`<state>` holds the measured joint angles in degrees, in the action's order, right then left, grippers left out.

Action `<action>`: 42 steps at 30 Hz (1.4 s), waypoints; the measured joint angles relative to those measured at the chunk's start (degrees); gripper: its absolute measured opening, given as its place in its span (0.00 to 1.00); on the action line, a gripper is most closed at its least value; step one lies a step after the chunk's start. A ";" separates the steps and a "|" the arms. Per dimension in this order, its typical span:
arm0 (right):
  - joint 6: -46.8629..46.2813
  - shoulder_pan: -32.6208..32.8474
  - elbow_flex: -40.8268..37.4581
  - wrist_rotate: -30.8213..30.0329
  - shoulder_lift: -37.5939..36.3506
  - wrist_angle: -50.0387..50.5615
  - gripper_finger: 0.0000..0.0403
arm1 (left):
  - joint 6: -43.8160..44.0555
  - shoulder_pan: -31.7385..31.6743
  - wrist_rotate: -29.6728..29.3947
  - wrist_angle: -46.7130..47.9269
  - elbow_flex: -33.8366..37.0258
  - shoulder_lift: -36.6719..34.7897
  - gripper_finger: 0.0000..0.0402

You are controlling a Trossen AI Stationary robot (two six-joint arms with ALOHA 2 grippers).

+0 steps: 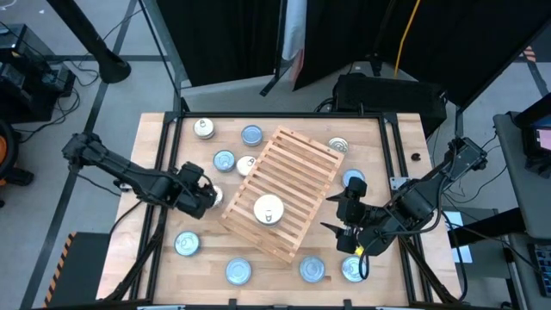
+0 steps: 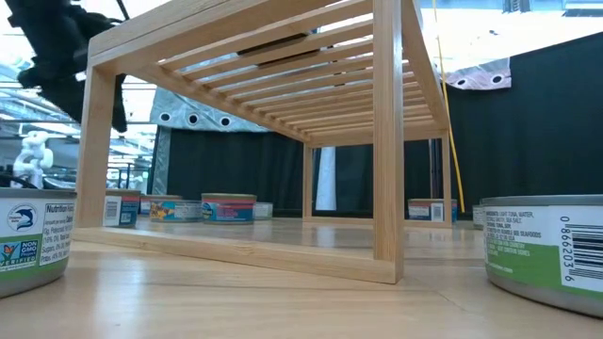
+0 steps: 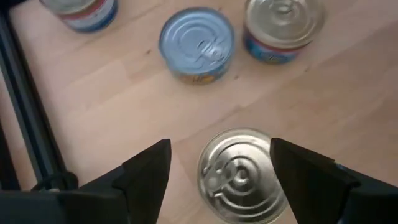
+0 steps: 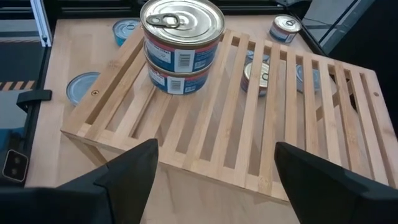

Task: Stack canned seafood by type on shelf
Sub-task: Stack the blue-pink tuna can on top of the other blue-pink tuna can on the shelf

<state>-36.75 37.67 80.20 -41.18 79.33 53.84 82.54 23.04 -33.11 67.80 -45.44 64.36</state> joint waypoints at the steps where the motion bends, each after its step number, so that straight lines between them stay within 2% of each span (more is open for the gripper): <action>1: 0.06 0.00 0.00 -0.54 0.00 0.00 0.78 | 0.77 0.00 0.07 0.02 0.69 0.01 0.67; 4: 0.07 -0.02 0.00 -1.10 0.00 0.00 0.78 | 1.91 -0.02 0.54 -0.45 2.53 0.00 0.61; 13: 0.04 -0.07 0.00 -1.12 0.00 -0.33 0.78 | 2.39 1.41 10.76 -2.45 4.62 1.51 0.40; 19: 0.06 -0.06 0.00 -1.16 0.00 -0.35 0.78 | -2.03 4.82 14.86 -8.93 4.62 5.04 0.30; 25: 0.35 -0.04 0.00 -2.46 1.25 -0.48 0.78 | -1.87 8.14 14.93 -8.83 4.62 9.67 0.24; 28: 0.54 -0.06 -0.02 -2.48 1.80 -0.47 0.78 | -0.69 8.73 13.14 -8.90 4.62 11.37 0.21; 34: 1.42 -0.22 -0.02 -2.74 2.19 -0.44 0.78 | 2.54 10.56 10.33 -9.20 4.62 11.72 0.20; 42: 1.92 -0.22 -0.02 -2.80 2.16 -0.39 0.78 | 2.58 10.85 7.18 -8.21 4.62 11.72 0.20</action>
<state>-34.83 37.45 80.18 -43.99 81.49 53.45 85.12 33.89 -25.93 59.60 -40.82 76.07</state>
